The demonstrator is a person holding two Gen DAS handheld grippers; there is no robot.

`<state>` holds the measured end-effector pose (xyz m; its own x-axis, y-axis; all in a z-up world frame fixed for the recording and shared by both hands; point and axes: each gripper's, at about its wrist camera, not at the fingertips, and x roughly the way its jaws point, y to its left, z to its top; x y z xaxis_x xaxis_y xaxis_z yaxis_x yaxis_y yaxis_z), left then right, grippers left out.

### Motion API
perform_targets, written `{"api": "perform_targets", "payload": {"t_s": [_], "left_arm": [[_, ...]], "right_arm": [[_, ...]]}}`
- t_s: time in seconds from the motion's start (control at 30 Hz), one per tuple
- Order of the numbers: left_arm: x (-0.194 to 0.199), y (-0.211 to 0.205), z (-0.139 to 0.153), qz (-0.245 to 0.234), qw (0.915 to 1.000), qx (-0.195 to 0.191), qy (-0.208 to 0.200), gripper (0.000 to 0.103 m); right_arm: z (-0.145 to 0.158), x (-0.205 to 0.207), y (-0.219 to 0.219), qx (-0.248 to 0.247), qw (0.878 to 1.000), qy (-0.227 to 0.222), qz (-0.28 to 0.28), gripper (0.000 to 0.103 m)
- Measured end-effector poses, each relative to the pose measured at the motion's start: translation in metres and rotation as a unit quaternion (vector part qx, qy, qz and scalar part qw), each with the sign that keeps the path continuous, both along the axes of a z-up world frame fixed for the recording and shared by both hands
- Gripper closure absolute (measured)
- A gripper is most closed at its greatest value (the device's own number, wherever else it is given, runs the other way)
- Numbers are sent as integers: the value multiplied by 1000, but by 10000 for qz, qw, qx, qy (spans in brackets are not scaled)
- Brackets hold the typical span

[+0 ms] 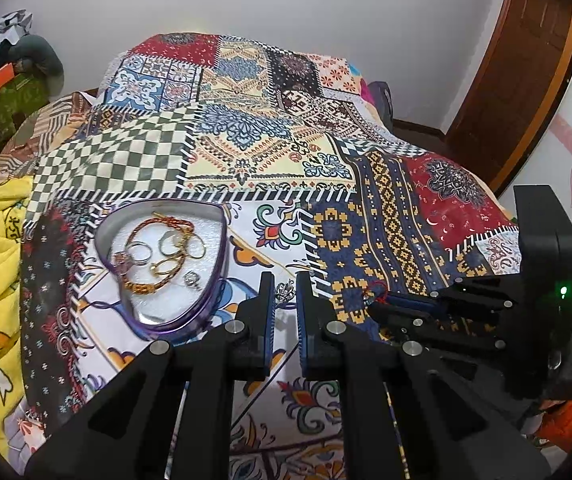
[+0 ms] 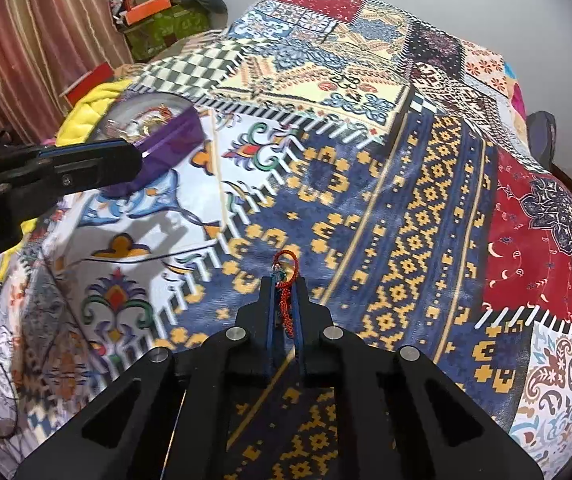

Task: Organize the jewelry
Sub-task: 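Grasp the small silver earring with the left gripper while the right carries the tassel earring toward the box, then lower the silver earring into the heart box with the left gripper while the right releases the tassel earring there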

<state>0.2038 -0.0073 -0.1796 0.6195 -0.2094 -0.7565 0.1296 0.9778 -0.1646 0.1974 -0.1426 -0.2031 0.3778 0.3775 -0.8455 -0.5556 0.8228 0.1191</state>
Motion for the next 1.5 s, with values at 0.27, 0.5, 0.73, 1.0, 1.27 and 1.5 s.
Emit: {"api": "perform_targets", "payload": {"t_s": [0.27,0.5,0.73,1.0,1.27,1.5], "left_arm": [[-16,18,25,131,9993,-91,-333,95],[-24,39,52,333,9970,-45,-701,95],[-28,64,67,587,9937,-34,-950,95],[-21,90,70,799,9912,-48,-1056,95],[-1,103,62,804,9914,-190,-1015,95],[19,104,39,673,9944,-294,-760,95]], "right_arm": [[32,-2,6,149,9994,-308,-86,96],[69,-1,25,314,9965,-769,-96,96],[91,5,48,580,9933,-1000,37,96],[100,15,74,802,9905,-1104,192,96],[87,27,95,836,9913,-949,355,96],[63,36,112,742,9939,-629,518,96]]}}
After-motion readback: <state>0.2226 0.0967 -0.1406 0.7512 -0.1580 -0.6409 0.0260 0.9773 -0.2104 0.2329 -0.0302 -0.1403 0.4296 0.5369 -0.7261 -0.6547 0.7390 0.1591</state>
